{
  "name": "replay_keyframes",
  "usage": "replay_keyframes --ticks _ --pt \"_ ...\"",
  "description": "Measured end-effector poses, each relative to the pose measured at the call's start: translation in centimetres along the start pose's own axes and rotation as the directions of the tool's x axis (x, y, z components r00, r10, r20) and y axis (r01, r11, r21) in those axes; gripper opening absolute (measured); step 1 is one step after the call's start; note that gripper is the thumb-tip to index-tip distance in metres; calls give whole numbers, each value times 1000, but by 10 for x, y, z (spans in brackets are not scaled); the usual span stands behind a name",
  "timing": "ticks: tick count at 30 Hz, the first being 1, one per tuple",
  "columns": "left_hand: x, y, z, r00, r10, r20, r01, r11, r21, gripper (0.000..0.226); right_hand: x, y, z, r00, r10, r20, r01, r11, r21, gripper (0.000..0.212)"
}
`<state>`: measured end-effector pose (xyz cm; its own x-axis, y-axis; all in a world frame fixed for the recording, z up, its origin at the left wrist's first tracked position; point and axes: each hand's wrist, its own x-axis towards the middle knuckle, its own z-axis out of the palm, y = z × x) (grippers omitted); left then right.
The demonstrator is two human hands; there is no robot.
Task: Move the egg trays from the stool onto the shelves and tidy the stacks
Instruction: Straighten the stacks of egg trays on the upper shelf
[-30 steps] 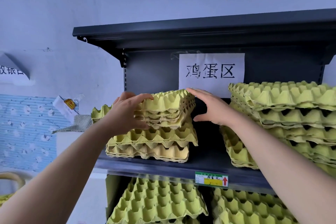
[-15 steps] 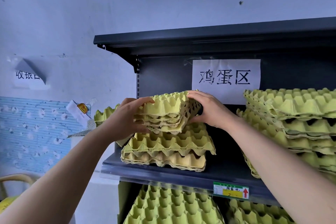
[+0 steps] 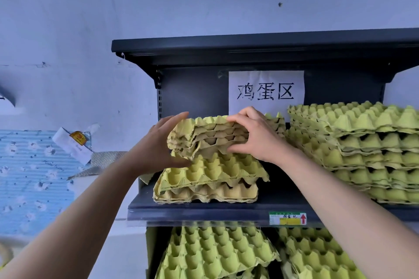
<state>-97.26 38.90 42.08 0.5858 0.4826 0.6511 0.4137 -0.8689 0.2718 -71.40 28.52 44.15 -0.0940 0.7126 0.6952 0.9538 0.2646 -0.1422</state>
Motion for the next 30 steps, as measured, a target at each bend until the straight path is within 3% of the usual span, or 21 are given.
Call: replay_keyframes --ticks 5,10,15,18,23,30 --pt "-15 -1 13 999 2 -38 -7 992 -124 95 1 -22 31 1000 10 -21 -13 988 -154 67" --pt "-20 -23 22 993 -50 -108 37 992 -125 77 1 -31 46 1000 -28 -9 25 970 -242 77" --pt "-34 -48 31 990 -24 -136 3 988 -153 73 -19 3 22 984 173 50 -144 925 -352 93" --pt "-36 -51 34 989 -30 -148 1 982 -191 71 -27 17 17 957 266 118 -213 917 -337 82" --pt "-29 -55 35 991 -51 -127 19 972 -236 73 -24 14 19 983 182 34 -164 940 -298 54" --pt "-23 -62 51 982 -171 -78 160 979 -129 72 -26 20 32 990 142 16 -125 916 -381 52"
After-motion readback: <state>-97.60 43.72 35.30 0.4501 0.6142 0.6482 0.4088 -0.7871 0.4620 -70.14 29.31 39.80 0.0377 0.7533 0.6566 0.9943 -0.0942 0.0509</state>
